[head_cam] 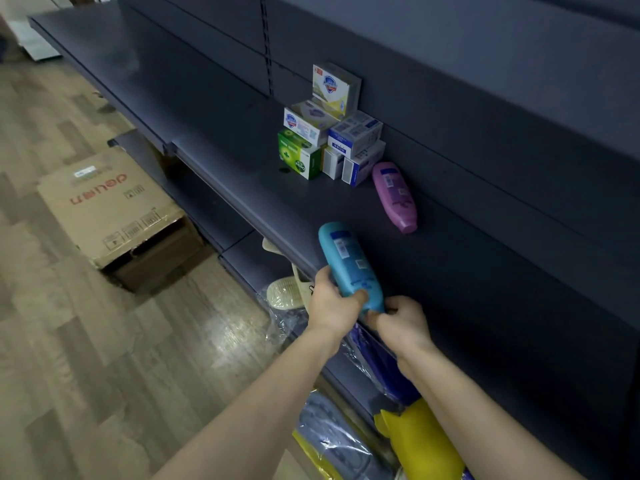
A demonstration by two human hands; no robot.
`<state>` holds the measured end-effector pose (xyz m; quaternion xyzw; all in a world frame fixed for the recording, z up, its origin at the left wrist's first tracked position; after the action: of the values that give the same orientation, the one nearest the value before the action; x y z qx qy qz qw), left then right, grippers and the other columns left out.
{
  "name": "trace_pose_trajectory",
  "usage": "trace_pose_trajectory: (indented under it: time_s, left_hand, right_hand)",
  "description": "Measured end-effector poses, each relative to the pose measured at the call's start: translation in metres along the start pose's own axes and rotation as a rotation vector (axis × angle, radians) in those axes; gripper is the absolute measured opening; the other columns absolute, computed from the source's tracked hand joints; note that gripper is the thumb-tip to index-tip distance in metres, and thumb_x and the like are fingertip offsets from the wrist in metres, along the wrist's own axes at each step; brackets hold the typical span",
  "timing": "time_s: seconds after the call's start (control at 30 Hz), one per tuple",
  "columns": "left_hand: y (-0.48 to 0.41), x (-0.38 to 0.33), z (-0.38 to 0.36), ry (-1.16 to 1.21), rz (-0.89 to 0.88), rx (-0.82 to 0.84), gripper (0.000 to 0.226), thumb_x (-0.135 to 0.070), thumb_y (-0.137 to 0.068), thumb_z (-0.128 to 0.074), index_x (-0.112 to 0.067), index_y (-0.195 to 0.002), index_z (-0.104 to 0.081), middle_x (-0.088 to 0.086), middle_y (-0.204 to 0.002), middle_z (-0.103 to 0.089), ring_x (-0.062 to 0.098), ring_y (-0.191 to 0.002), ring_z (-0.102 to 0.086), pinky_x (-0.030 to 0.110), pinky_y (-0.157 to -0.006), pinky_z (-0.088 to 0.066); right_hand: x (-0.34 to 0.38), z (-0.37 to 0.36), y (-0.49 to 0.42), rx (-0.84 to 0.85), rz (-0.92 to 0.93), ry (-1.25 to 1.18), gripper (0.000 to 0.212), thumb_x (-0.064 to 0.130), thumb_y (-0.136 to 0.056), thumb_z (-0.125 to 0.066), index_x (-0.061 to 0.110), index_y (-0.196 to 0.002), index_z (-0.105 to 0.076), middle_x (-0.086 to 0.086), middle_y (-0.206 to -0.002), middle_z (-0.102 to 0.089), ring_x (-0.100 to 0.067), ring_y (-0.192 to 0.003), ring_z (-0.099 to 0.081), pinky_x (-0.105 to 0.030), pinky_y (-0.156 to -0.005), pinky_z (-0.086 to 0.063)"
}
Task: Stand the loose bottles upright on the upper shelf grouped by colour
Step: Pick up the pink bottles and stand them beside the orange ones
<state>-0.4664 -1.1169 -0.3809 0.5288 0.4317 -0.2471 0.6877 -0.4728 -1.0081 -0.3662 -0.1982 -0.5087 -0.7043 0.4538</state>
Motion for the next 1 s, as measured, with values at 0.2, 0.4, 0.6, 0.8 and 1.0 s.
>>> trace_pose_trajectory:
  time_s: [0.2, 0.4, 0.6, 0.8, 1.0]
  left_hand:
    - [0.018, -0.004, -0.010, -0.007, 0.034, 0.145, 0.065, 0.004, -0.083, -0.059, -0.021, -0.137, -0.032, 0.009, -0.109, -0.060, 0.026, -0.100, -0.064, 0.042, -0.083, -0.056]
    - [0.039, 0.005, -0.038, -0.159, 0.040, 0.278, 0.068, -0.001, -0.082, -0.057, -0.022, -0.141, -0.031, 0.013, -0.118, -0.059, 0.029, -0.101, -0.063, 0.043, -0.083, -0.056]
    - [0.051, 0.013, -0.075, -0.323, -0.053, 0.333, 0.054, -0.009, -0.086, -0.054, -0.020, -0.137, -0.040, 0.011, -0.123, -0.059, 0.027, -0.106, -0.060, 0.038, -0.089, -0.053]
    - [0.065, 0.015, -0.118, -0.496, -0.157, 0.403, 0.043, -0.007, -0.091, -0.044, -0.014, -0.133, -0.046, 0.012, -0.126, -0.057, 0.028, -0.114, -0.055, 0.024, -0.081, -0.045]
    - [0.074, 0.028, -0.158, -0.593, -0.172, 0.485, 0.054, -0.009, -0.091, -0.048, -0.019, -0.143, -0.037, 0.009, -0.135, -0.053, 0.026, -0.121, -0.051, 0.024, -0.091, -0.043]
  right_hand:
    - [-0.011, 0.017, 0.017, 0.098, -0.126, -0.347, 0.005, 0.006, -0.091, -0.056, 0.010, -0.090, -0.057, -0.007, -0.078, -0.063, -0.017, -0.068, -0.057, -0.027, -0.062, -0.045]
    - [-0.022, 0.044, 0.016, 0.059, -0.184, -0.497, 0.012, 0.004, -0.096, -0.048, 0.004, -0.105, -0.056, -0.015, -0.087, -0.063, -0.025, -0.073, -0.061, -0.034, -0.061, -0.050]
    - [-0.056, 0.072, 0.012, -0.132, -0.170, -0.433, 0.042, 0.000, -0.091, -0.054, 0.005, -0.132, -0.046, -0.020, -0.120, -0.059, -0.035, -0.104, -0.061, -0.046, -0.088, -0.052]
    - [-0.077, 0.103, 0.012, -0.276, -0.142, -0.307, 0.054, -0.007, -0.085, -0.050, 0.008, -0.137, -0.043, -0.016, -0.129, -0.054, -0.036, -0.114, -0.056, -0.051, -0.098, -0.047]
    - [-0.094, 0.133, 0.013, -0.342, -0.152, -0.206, 0.056, -0.007, -0.088, -0.043, 0.013, -0.140, -0.041, -0.017, -0.133, -0.052, -0.034, -0.119, -0.053, -0.049, -0.099, -0.046]
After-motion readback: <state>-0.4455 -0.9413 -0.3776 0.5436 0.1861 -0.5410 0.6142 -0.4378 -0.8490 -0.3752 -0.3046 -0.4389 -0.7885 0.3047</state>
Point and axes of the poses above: each hand's wrist, its own y-axis away from the middle knuckle, its own z-axis out of the back of the hand, x = y × z, the point moved 4 cm from there along -y, towards the middle knuckle
